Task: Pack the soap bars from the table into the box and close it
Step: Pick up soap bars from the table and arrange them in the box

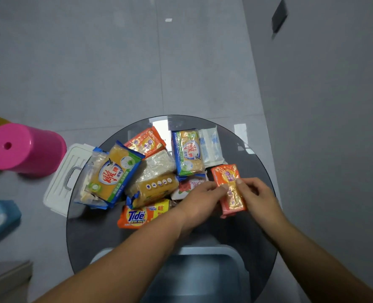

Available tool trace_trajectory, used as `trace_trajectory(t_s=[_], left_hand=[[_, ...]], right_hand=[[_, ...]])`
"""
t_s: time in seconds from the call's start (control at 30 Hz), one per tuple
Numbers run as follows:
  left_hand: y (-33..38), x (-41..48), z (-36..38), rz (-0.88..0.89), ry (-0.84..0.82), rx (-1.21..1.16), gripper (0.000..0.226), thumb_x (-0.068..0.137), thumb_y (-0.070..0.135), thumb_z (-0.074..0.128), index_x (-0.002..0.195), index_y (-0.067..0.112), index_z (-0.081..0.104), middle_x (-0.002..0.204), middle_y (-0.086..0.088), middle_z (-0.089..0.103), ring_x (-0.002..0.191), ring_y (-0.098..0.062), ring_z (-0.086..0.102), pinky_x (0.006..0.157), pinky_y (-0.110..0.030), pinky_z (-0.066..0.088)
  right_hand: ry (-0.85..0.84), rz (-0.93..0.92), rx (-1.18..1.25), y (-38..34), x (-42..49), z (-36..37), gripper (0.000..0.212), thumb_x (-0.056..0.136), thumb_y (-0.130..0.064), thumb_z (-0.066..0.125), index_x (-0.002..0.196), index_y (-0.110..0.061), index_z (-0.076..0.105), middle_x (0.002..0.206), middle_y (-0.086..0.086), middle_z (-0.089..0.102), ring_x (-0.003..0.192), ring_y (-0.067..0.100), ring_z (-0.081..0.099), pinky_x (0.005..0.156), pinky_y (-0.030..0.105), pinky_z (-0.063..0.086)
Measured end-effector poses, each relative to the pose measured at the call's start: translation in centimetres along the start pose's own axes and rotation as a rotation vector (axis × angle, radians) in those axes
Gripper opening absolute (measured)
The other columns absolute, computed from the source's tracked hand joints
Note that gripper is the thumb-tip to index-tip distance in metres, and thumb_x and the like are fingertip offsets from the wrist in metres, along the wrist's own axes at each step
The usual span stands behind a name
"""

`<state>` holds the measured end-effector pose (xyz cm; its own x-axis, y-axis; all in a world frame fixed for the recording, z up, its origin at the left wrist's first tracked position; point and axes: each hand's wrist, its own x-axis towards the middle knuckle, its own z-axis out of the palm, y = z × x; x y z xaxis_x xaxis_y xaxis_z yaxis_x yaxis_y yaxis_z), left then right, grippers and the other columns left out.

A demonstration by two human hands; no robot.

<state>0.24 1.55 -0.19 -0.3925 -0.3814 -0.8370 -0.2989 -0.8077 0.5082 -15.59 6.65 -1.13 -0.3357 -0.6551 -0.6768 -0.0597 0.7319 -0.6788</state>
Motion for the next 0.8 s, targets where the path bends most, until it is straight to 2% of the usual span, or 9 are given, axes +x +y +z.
trace_trajectory(t_s=[0.13,0.2,0.27,0.33,0.4,0.5,0.67,0.73,0.8], left_hand=[[1.5,-2.7,-1.5,0.138,0.035,-0.033,0.034,0.099,0.043,0.056,0.126,0.025,0.066,0.105,0.006,0.078,0.1,-0.013,0.074,0.104,-0.045,0.052],[2.9,-3.7,-2.9,0.213,0.089,-0.051,0.029,0.102,0.04,0.051,0.124,0.027,0.065,0.105,0.002,0.078,0.097,-0.014,0.075,0.091,-0.035,0.059],[4.4,-3.7,-4.6,0.257,0.183,-0.022,0.032,0.103,0.044,0.047,0.12,0.025,0.066,0.097,-0.004,0.077,0.089,-0.02,0.075,0.074,-0.025,0.058],[5.8,-3.5,-5.9,0.26,0.257,0.012,0.04,0.104,0.048,0.042,0.121,0.02,0.065,0.093,-0.003,0.076,0.087,-0.022,0.071,0.079,-0.028,0.053],[6.6,-3.2,-6.6,0.234,0.282,0.034,0.041,0.105,0.048,0.038,0.121,0.02,0.063,0.104,0.002,0.074,0.094,-0.014,0.069,0.086,-0.031,0.052],[7.2,-2.6,-6.8,0.207,0.307,0.059,0.028,0.105,0.047,0.037,0.115,0.026,0.054,0.103,0.01,0.065,0.093,-0.006,0.063,0.078,-0.027,0.049],[8.5,-1.8,-6.3,0.162,0.381,0.087,0.047,0.106,0.045,0.037,0.144,0.018,0.037,0.121,0.004,0.053,0.078,-0.003,0.051,0.061,-0.024,0.04],[9.2,-1.3,-5.9,0.121,0.391,0.086,0.054,0.106,0.045,0.036,0.151,0.015,0.028,0.124,0.002,0.049,0.088,-0.013,0.054,0.068,-0.027,0.04],[9.8,-0.5,-5.7,0.073,0.41,0.094,0.057,0.105,0.043,0.037,0.149,0.007,0.032,0.13,0.0,0.05,0.112,-0.029,0.059,0.08,-0.03,0.042]], right_hand=[[0.015,-0.149,0.07,-4.1,-0.9,1.2,0.021,0.094,-0.031,0.062,0.107,-0.015,0.066,0.101,0.0,0.074,0.084,0.008,0.074,0.064,0.022,0.057],[-0.001,-0.193,0.115,-6.1,-0.1,2.9,0.017,0.095,-0.025,0.063,0.107,-0.013,0.065,0.1,0.001,0.073,0.081,0.003,0.073,0.061,0.017,0.055],[-0.012,-0.201,0.167,-7.5,1.3,5.0,0.011,0.095,-0.021,0.065,0.105,-0.016,0.066,0.104,0.006,0.073,0.085,0.008,0.072,0.066,0.019,0.057],[-0.039,-0.19,0.223,-8.2,2.6,6.9,0.009,0.094,-0.019,0.066,0.103,-0.021,0.066,0.107,0.009,0.072,0.087,0.013,0.072,0.066,0.022,0.057],[-0.051,-0.17,0.227,-8.1,3.6,8.2,0.011,0.094,-0.02,0.066,0.105,-0.021,0.065,0.106,0.006,0.071,0.083,0.01,0.071,0.061,0.02,0.056],[-0.04,-0.146,0.217,-7.8,4.2,8.8,0.015,0.094,-0.022,0.066,0.109,-0.021,0.064,0.099,-0.002,0.069,0.079,0.007,0.071,0.061,0.022,0.056],[-0.037,-0.137,0.17,-7.2,4.6,8.9,0.008,0.097,-0.022,0.062,0.104,-0.025,0.061,0.094,0.0,0.072,0.071,0.004,0.07,0.056,0.016,0.053],[-0.067,-0.113,0.173,-7.1,4.6,9.2,0.005,0.098,-0.025,0.06,0.101,-0.029,0.057,0.091,0.002,0.075,0.068,0.009,0.071,0.055,0.02,0.053],[-0.083,-0.096,0.165,-7.0,4.7,9.3,0.005,0.098,-0.03,0.059,0.102,-0.031,0.055,0.093,0.002,0.076,0.075,0.014,0.074,0.061,0.026,0.056]])
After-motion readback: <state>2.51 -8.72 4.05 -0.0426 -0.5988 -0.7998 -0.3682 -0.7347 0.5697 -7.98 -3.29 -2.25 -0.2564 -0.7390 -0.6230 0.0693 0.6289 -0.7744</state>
